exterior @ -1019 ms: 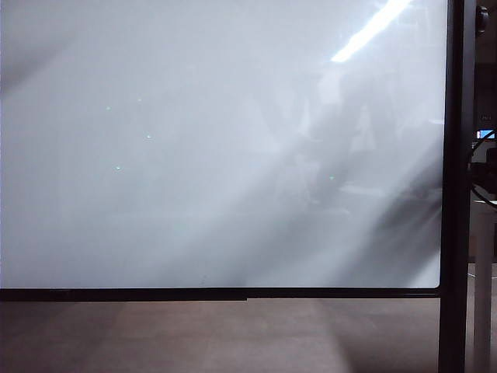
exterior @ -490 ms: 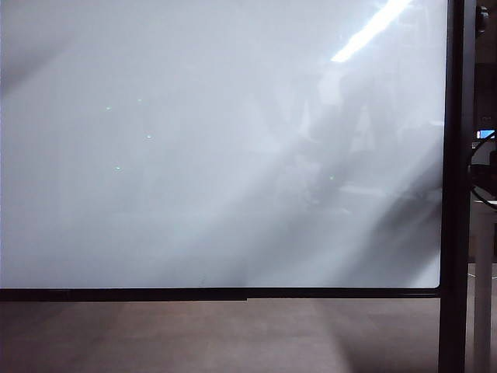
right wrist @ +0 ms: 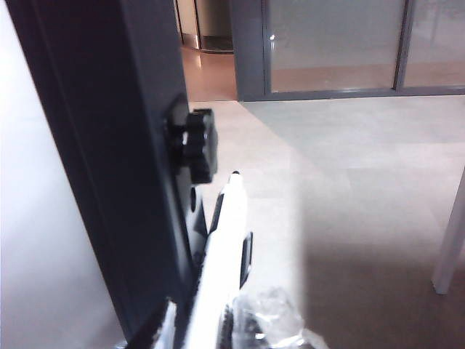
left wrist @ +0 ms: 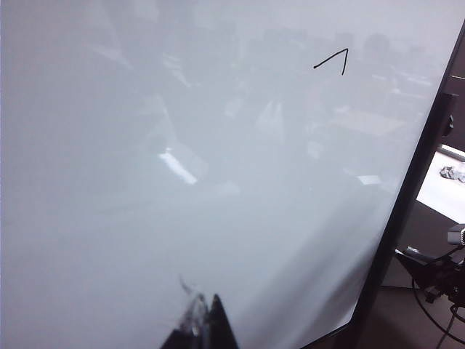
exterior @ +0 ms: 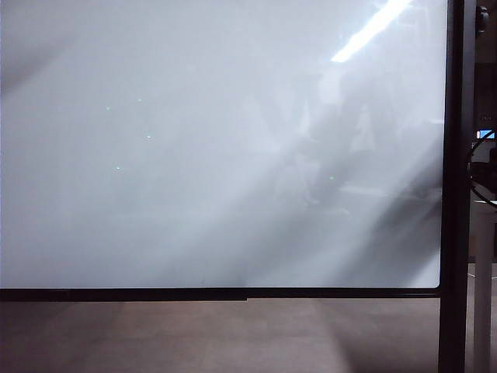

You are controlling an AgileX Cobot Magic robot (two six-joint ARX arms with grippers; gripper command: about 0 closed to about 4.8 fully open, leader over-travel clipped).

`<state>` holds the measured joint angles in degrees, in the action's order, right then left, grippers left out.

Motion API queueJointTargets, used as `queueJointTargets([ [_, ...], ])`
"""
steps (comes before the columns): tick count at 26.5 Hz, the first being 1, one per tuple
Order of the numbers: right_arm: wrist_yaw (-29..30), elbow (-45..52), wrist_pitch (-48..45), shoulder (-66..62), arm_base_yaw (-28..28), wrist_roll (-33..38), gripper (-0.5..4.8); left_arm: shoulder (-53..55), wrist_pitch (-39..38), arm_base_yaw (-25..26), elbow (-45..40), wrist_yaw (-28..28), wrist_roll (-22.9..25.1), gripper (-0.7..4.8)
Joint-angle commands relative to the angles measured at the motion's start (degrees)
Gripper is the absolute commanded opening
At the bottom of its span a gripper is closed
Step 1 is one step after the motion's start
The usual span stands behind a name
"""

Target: Reach to the right to find the marker pen, pick it up, and write the number 2 on the whiteboard.

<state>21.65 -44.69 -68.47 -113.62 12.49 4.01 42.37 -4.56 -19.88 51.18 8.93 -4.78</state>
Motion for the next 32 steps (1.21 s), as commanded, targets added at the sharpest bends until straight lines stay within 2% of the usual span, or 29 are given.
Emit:
queueJointTargets([
  [1,-0.1,-0.2,-0.8,0.2,-0.1,0.0,1.12,0.0,0.3,-0.1,0.2,0.3,-0.2,-0.05],
  [5,-0.1,-0.2,-0.8,0.2,-0.1,0.0,1.11,0.0,0.3,-0.1,0.2,0.3,-0.2,-0.06],
  [18,-0.3,-0.2,-0.8,0.2,-0.1,0.0,0.54,0.0,0.3,-0.1,0.2,0.3,-0.2,-0.05],
  [23,-0.5,-0.2,-5.0,0.3,-0.1,0.1,0.53,0.0,0.3,-0.1,0.2,0.3,-0.2,-0.06],
  [30,-9.0,-0.2,-7.6,4.1,0.4,0.5,0.53,0.0,0.4,-0.1,0.2,0.3,-0.2,-0.05],
  [32,-9.6,0.3,-7.1,7.6,1.4,0.5,0.53,0.0,0.4,-0.1,0.2,0.3,-0.2,-0.05],
])
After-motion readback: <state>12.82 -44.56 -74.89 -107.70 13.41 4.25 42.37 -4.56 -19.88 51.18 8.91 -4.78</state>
